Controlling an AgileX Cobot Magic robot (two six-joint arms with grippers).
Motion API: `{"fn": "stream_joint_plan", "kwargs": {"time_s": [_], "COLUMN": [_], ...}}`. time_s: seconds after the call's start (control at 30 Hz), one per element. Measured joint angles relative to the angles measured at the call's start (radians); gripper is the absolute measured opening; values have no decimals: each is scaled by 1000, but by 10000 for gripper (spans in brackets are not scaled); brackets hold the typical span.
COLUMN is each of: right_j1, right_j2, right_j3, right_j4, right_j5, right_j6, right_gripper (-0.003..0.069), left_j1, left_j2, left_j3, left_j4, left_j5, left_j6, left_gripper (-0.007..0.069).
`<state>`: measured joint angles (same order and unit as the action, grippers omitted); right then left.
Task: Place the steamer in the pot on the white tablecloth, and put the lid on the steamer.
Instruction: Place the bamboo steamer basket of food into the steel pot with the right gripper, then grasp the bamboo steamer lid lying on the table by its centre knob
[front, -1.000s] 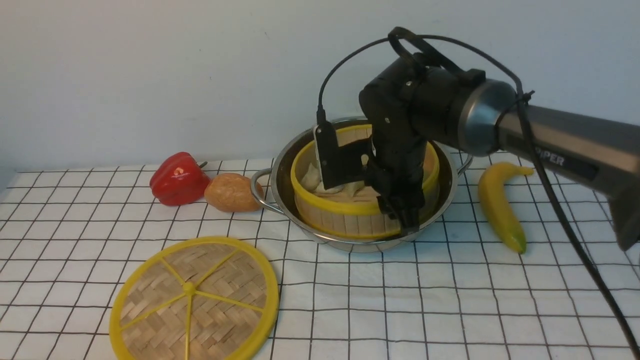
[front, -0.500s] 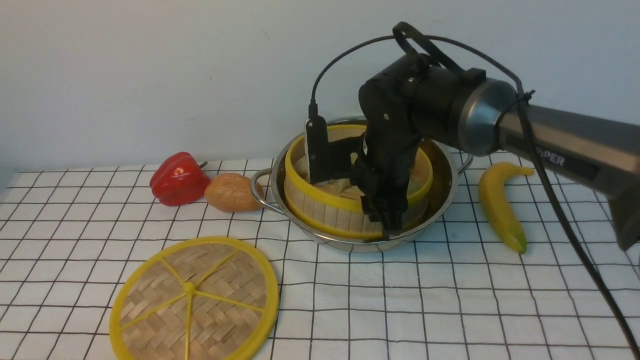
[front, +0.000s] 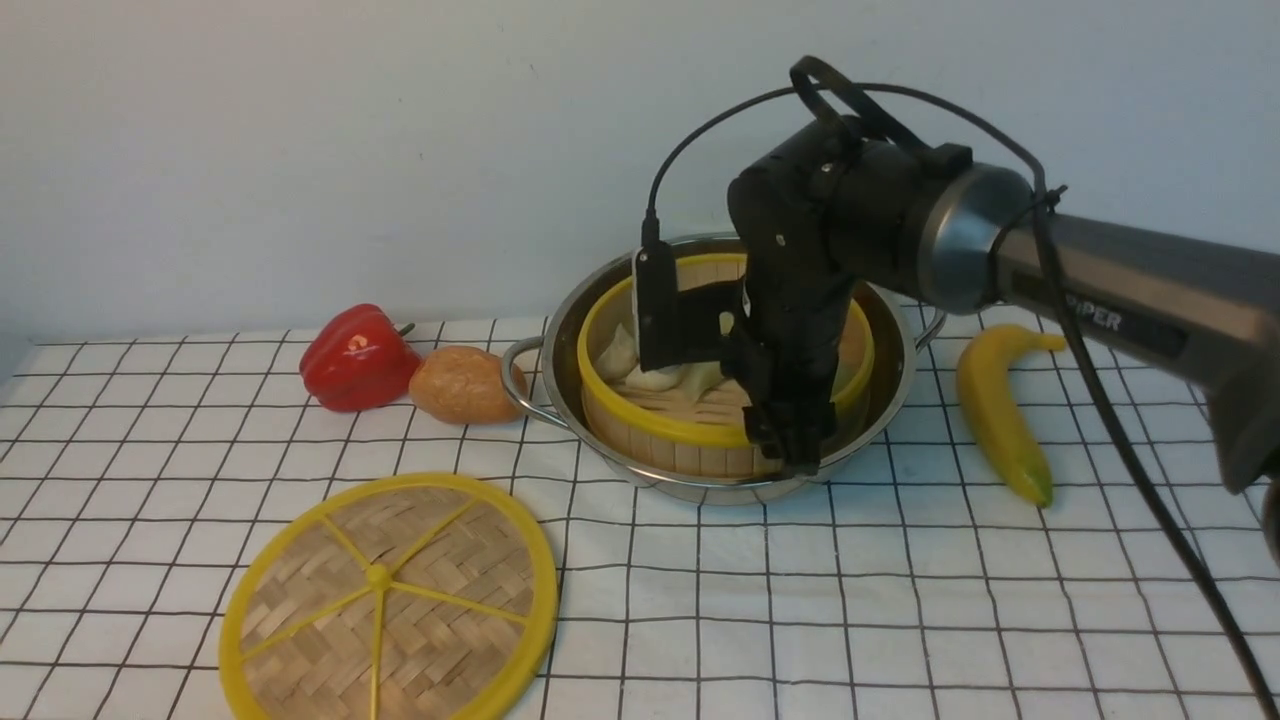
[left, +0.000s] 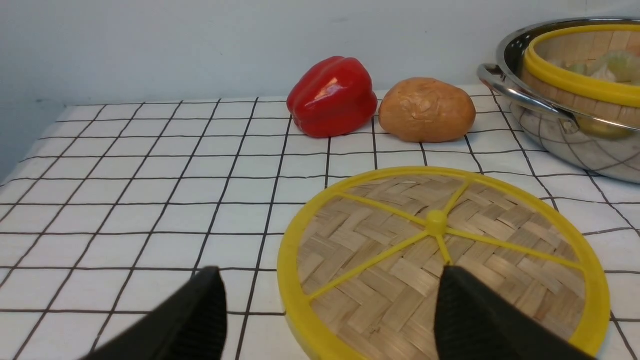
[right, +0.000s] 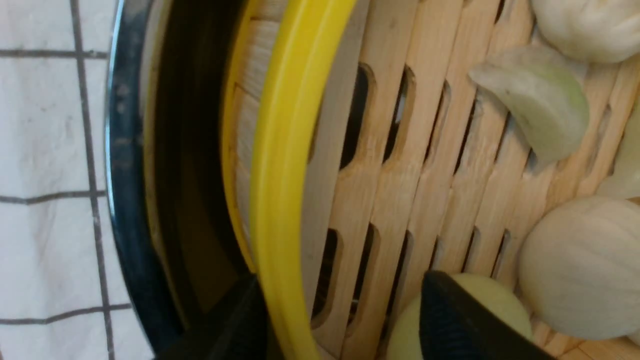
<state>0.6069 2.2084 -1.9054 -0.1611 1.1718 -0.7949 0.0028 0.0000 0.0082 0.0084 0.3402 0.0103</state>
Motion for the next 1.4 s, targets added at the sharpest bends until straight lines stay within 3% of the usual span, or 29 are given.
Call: {"fn": "stream_joint_plan", "kwargs": {"time_s": [0.2,0.73,1.17,1.27,1.37,1.4], "right_j1": [0,-1,-1,-1,-1,-1], "right_j2": [0,-6,-226,-261,-368,-375], "right_j3": [0,-5,-6,-6,-6,-6], "right_j4": [8,40,104,98,50,48], "right_j5": [9,45,54,55,-12,-17], "right_j6": [47,79,173,235,472,485], "right_gripper": [467,467,463,439,290,265], "left_j1": [0,0,0,0,0,0], "left_j2": [0,0,0,0,0,0], "left_j3": [0,0,0,0,0,0], "left_j4": [0,0,0,0,0,0], "left_j5": [0,0,0,0,0,0], "left_j6": [0,0,0,0,0,0], "left_gripper": [515,515,515,515,515,515]}}
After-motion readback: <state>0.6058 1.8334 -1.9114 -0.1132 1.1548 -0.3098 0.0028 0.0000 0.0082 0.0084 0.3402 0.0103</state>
